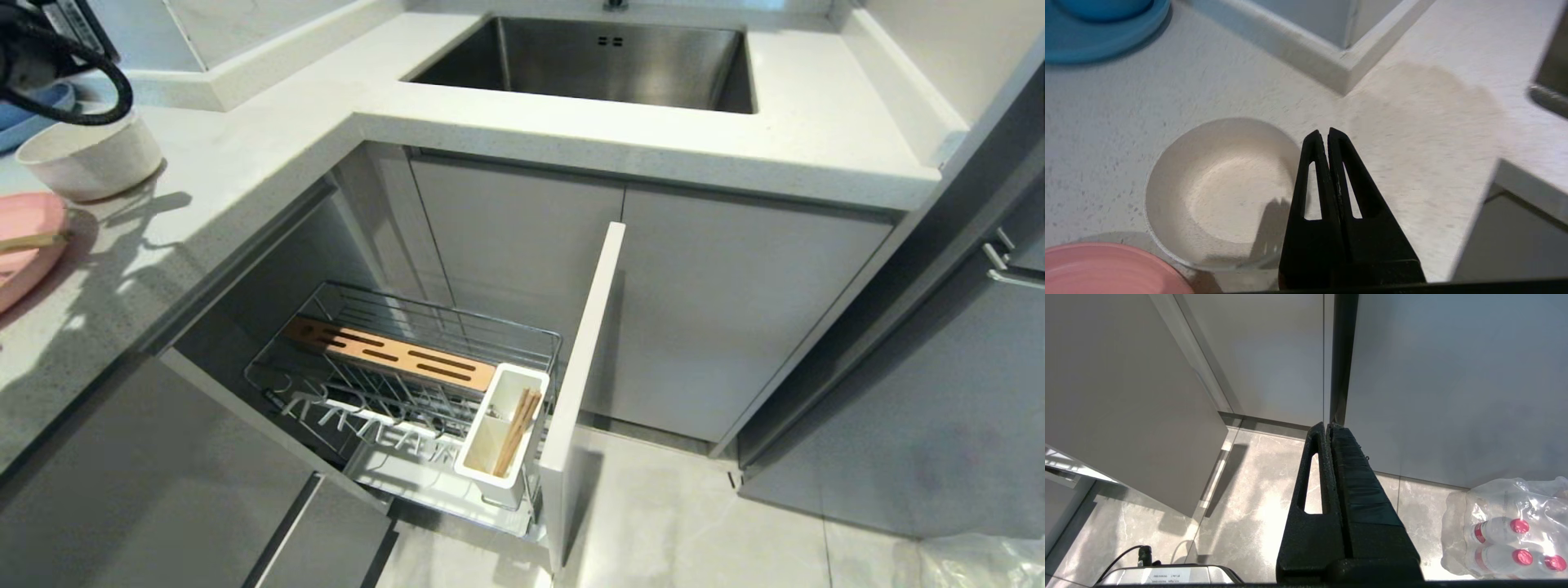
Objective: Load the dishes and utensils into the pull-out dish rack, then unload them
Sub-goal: Pick up the bowl and place it in the cupboard
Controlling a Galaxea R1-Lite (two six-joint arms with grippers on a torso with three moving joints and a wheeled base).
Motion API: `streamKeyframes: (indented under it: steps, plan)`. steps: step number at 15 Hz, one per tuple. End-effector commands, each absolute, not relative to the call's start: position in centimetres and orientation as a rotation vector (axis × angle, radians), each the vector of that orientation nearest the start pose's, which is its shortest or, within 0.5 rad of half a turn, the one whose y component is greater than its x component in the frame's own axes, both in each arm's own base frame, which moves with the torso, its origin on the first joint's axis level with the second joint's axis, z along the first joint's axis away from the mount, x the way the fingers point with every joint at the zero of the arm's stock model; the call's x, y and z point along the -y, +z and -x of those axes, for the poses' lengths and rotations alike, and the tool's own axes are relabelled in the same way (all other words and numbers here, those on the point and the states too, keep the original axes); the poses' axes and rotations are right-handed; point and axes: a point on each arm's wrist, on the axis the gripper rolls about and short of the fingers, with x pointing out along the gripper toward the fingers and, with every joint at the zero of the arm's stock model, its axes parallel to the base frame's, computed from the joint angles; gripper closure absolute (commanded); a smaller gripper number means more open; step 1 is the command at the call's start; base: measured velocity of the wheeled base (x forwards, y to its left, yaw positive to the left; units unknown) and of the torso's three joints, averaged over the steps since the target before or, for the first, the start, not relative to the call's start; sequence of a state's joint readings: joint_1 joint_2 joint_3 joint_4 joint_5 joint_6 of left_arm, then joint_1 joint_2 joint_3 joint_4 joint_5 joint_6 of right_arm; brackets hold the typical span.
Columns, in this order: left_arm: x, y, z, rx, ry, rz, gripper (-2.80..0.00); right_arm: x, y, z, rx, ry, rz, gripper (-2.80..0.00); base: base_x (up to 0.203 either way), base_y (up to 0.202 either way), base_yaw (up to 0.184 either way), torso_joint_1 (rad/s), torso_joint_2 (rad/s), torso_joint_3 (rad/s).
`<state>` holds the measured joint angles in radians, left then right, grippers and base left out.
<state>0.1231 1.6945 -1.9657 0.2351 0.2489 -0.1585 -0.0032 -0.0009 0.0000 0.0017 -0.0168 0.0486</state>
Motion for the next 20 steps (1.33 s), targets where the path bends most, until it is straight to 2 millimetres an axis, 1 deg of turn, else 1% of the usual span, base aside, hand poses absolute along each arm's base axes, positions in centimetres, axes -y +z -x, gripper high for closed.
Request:
streamKeyframes:
  steps: [1,3,11,13,14,15,20]
  plan:
    - [-5.27,40.62,-30.36,0.019,0.401,0.163,0.00,0.03,7.49,2.27,-0.003,-0.020,-0.049,0.00,0.000,0.000,0.000,0.000,0.00,0.000]
    - [-5.55,40.53,-30.39,0.019,0.403,0.184,0.00,0.03,7.49,2.27,-0.003,-0.020,-0.049,0.00,0.000,0.000,0.000,0.000,0.00,0.000]
    - [-5.49,40.50,-30.44,0.017,0.390,0.186,0.00,0.03,7.49,2.27,-0.003,-0.020,-0.049,0.00,0.000,0.000,0.000,0.000,0.00,0.000]
    - [-5.53,40.15,-30.90,0.006,0.390,0.185,0.00,0.03,7.49,2.27,-0.003,-0.020,-0.049,0.00,0.000,0.000,0.000,0.000,0.00,0.000]
    - [-5.53,40.13,-30.90,0.004,0.390,0.185,-0.49,0.03,7.49,2.27,-0.003,-0.020,-0.049,0.00,0.000,0.000,0.000,0.000,0.00,0.000]
    - [-5.53,40.13,-30.90,0.004,0.390,0.185,-2.80,0.03,7.49,2.27,-0.003,-0.020,-0.049,0.00,0.000,0.000,0.000,0.000,0.00,0.000]
    - [-5.37,40.16,-30.93,0.006,0.374,0.186,-2.80,0.03,7.49,2.27,-0.003,-0.020,-0.049,0.00,0.000,0.000,0.000,0.000,0.00,0.000]
